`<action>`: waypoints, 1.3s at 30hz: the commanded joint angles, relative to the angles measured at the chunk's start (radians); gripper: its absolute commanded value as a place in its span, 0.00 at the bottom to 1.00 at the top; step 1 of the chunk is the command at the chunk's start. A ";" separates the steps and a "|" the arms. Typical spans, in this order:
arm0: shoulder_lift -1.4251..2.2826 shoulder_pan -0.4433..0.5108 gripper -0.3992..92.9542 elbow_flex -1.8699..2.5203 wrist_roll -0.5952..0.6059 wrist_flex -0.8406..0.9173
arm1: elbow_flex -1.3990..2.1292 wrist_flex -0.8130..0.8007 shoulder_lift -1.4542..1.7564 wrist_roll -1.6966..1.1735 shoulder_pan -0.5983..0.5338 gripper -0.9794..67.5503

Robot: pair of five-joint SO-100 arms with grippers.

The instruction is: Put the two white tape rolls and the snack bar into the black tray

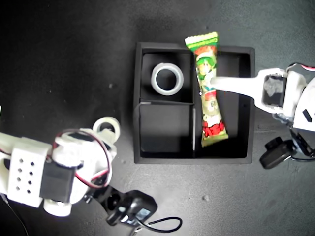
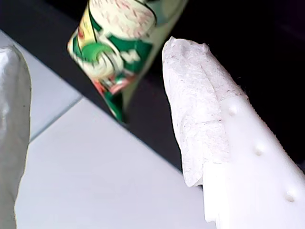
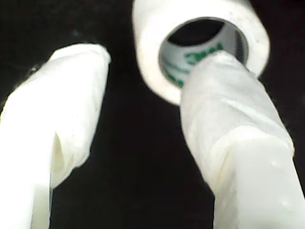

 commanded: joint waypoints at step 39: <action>0.126 -0.014 0.14 0.201 0.008 -0.212 | 0.670 0.462 1.232 0.807 -0.014 0.01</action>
